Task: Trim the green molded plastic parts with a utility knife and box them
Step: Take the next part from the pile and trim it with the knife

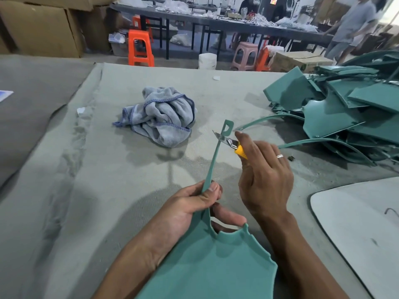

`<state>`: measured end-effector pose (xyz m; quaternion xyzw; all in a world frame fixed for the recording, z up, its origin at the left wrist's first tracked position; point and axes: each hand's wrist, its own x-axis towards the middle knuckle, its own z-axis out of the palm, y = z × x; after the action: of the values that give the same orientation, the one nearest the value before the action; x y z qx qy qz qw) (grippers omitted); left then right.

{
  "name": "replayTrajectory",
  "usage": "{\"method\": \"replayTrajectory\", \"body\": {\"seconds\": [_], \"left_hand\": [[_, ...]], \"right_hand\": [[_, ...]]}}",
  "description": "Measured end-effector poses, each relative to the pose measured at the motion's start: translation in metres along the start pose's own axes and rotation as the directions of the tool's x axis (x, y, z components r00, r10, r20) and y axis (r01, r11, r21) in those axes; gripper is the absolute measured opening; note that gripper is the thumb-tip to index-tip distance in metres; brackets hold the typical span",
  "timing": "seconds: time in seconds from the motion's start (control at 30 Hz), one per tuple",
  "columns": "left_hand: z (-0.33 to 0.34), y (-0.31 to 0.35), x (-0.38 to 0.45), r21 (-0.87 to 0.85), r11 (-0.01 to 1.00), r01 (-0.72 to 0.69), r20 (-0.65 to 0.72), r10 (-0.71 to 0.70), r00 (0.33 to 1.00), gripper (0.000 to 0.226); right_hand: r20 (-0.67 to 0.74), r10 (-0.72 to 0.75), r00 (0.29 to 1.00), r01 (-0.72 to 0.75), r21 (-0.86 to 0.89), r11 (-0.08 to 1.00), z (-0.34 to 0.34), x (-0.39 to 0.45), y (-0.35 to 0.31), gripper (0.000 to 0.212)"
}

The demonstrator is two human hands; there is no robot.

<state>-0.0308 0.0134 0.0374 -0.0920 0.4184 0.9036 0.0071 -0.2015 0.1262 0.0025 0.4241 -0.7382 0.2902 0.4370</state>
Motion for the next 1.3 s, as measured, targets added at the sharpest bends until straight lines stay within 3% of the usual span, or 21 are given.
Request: {"method": "replayTrajectory", "body": {"seconds": [0.27,0.43,0.7,0.83,0.97,1.07,1.17,1.3], "left_hand": [[0.000,0.003,-0.004,-0.015,0.999,0.047,0.020,-0.047,0.999,0.017],[-0.003,0.011,-0.008,-0.017,0.999,0.036,-0.075,-0.038,0.996,0.016],[-0.002,0.008,-0.007,0.008,0.996,0.086,0.010,-0.087,0.996,0.015],[-0.001,0.009,-0.007,0.012,0.994,0.108,0.060,-0.108,0.992,0.012],[-0.002,0.010,-0.007,-0.001,0.994,0.111,-0.001,-0.111,0.994,0.014],[-0.006,0.013,-0.008,0.008,0.995,0.102,-0.012,-0.102,0.995,0.014],[-0.007,0.014,-0.010,0.056,0.992,0.114,0.013,-0.115,0.993,0.016],[-0.006,0.012,-0.012,0.080,0.985,0.150,0.056,-0.155,0.986,0.006]], "right_hand": [[0.010,-0.019,1.000,0.018,0.096,0.995,-0.004,0.003,0.006,0.030],[-0.019,0.141,0.990,-0.133,0.238,0.962,-0.013,0.006,0.016,0.023],[0.209,0.017,0.978,-0.074,0.266,0.961,-0.009,0.006,0.006,0.023],[0.127,0.050,0.991,-0.077,0.222,0.972,-0.011,0.003,0.010,0.025],[0.046,0.251,0.967,-0.246,0.429,0.869,-0.011,0.005,0.008,0.022],[0.141,0.261,0.955,-0.293,0.584,0.757,-0.015,0.006,0.013,0.017],[0.317,0.249,0.915,-0.399,0.619,0.677,-0.014,0.005,0.012,0.038],[0.407,0.195,0.892,-0.426,0.614,0.664,-0.009,0.001,0.010,0.044]]}}
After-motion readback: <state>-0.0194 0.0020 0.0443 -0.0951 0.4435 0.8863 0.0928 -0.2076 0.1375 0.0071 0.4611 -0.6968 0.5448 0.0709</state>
